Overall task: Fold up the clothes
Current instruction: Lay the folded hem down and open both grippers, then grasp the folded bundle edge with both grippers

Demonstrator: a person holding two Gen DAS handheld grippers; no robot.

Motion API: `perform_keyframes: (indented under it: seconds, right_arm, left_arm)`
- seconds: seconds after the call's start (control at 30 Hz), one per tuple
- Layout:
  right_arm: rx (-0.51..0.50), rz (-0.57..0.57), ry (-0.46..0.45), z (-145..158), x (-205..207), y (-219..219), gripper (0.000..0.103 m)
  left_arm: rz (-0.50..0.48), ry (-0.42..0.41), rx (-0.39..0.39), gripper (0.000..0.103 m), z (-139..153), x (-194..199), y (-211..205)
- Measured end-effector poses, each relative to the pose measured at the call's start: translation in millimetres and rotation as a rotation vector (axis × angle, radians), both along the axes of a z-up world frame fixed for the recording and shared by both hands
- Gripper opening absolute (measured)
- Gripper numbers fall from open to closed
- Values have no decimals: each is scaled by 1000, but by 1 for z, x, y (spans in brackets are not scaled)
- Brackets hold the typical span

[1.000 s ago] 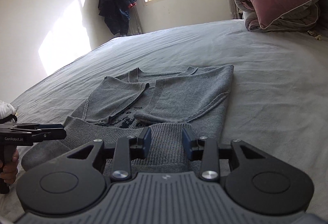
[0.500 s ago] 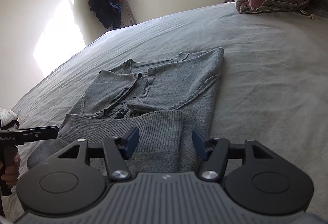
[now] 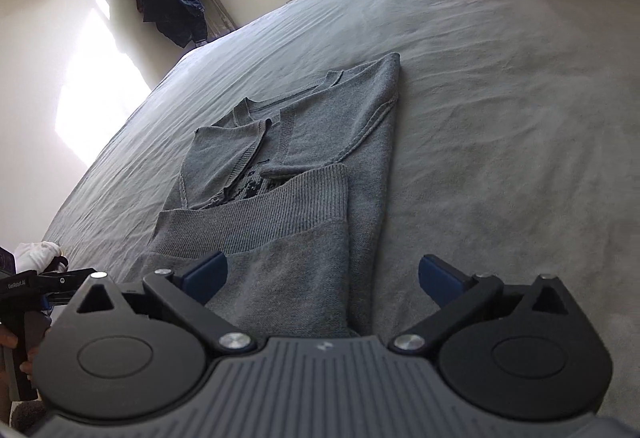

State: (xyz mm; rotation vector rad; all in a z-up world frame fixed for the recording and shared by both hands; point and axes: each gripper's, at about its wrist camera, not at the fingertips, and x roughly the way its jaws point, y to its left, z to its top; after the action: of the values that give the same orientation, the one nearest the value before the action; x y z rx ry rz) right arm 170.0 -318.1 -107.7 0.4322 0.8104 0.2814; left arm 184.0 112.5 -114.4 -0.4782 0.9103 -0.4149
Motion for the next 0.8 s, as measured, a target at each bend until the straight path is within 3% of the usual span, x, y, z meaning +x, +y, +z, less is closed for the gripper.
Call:
perform_keyframes:
  seconds: [0.27, 0.43, 0.57, 0.67, 0.8]
  right_arm:
    - [297, -43, 201, -24, -6, -42, 103]
    - [469, -47, 210, -40, -9, -61, 103]
    - [514, 0, 228, -46, -3, -58, 97]
    - [558, 27, 250, -50, 4, -50, 81]
    - [569, 38, 244, -49, 13, -40, 78]
  left_arm:
    - [4, 147, -211, 99, -28, -2, 23]
    - [23, 157, -308, 92, -48, -5, 33]
    - [47, 141, -408, 77, -62, -8, 37]
    - [53, 127, -428, 66, -67, -8, 32]
    - [68, 138, -440, 53, -71, -8, 24]
